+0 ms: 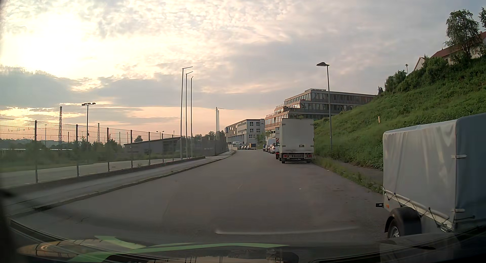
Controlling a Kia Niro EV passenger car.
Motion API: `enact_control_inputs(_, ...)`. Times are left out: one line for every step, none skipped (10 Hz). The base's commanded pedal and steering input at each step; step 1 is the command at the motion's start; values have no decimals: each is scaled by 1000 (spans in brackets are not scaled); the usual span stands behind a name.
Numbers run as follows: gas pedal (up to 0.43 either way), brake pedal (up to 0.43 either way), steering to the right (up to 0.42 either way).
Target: Follow the waypoints while adhering to traffic rules and regulations
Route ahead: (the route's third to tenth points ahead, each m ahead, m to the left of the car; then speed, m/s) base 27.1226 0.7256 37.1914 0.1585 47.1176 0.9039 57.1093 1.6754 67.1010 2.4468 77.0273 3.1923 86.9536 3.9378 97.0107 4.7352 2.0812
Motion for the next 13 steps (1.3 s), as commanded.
enact_control_inputs(0,0,-106)
enact_control_inputs(0,0,-100)
enact_control_inputs(20,0,-94)
enact_control_inputs(47,0,-87)
enact_control_inputs(79,0,-76)
enact_control_inputs(98,0,-65)
enact_control_inputs(110,0,-53)
enact_control_inputs(110,0,-40)
enact_control_inputs(110,0,-33)
enact_control_inputs(110,0,-24)
enact_control_inputs(110,0,-13)
enact_control_inputs(110,0,-6)
enact_control_inputs(110,0,-2)
